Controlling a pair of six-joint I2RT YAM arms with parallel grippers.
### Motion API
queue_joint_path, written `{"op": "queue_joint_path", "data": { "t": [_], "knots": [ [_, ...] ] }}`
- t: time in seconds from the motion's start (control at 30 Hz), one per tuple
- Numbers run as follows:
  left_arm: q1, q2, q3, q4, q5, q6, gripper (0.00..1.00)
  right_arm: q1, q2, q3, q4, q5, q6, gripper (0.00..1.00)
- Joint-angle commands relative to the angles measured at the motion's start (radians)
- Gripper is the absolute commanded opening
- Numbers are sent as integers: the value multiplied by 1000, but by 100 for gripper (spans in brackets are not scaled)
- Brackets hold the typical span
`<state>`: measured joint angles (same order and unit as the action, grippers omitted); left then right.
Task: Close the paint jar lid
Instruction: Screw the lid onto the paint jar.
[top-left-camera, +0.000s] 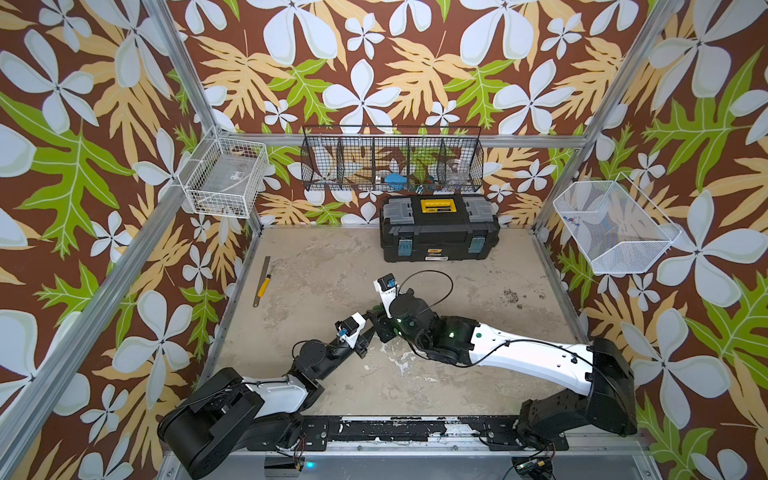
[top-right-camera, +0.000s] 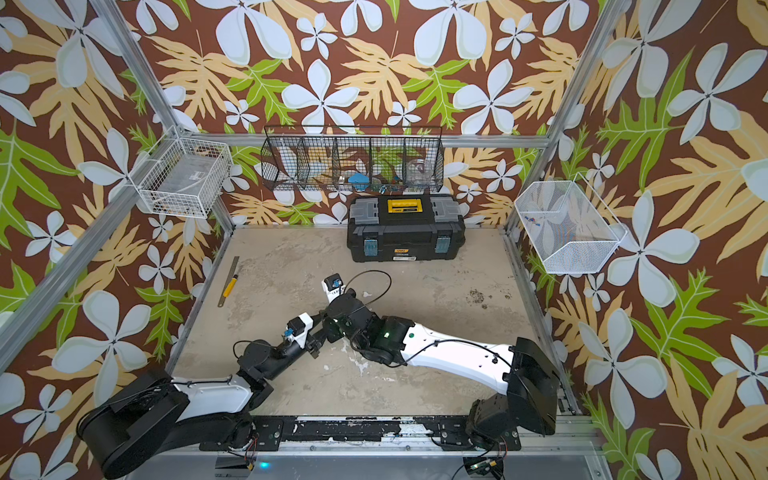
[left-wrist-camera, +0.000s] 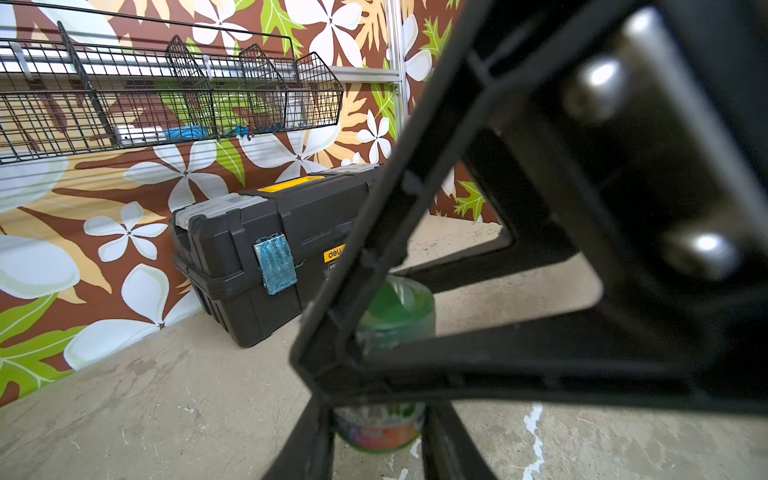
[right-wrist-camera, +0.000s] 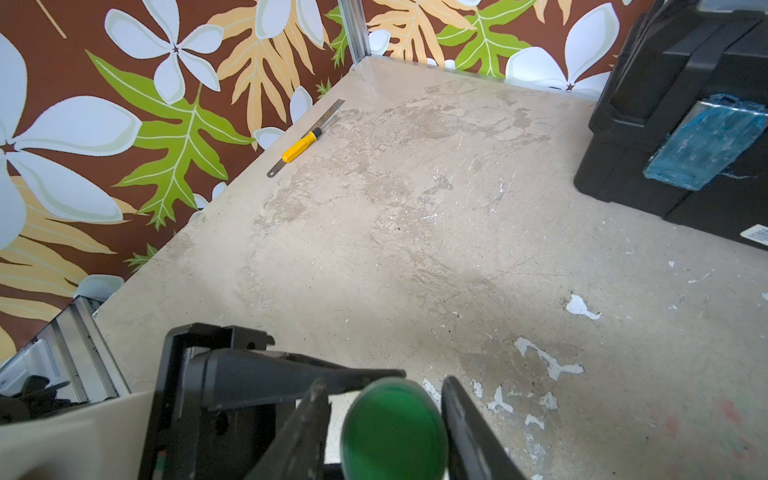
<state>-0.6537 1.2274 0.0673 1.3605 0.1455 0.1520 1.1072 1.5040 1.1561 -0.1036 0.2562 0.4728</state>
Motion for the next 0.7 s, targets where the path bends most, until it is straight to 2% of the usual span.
{"op": "queue_joint_path", "data": {
  "t": [0.0, 0.4, 0.47, 0.67],
  "knots": [
    [-1, 4, 5, 26, 21, 4, 22, 3, -14, 10, 20, -11, 10, 50],
    [-1, 2, 5, 24, 22, 3, 22, -11, -66, 44, -23, 10, -81, 64],
    [-1, 2, 4, 24, 22, 3, 22, -44, -78, 51, -33, -51, -107, 65],
    [-1, -3, 2, 23, 22, 3, 22, -176, -103, 42, -76, -347, -228, 69]
  ]
}}
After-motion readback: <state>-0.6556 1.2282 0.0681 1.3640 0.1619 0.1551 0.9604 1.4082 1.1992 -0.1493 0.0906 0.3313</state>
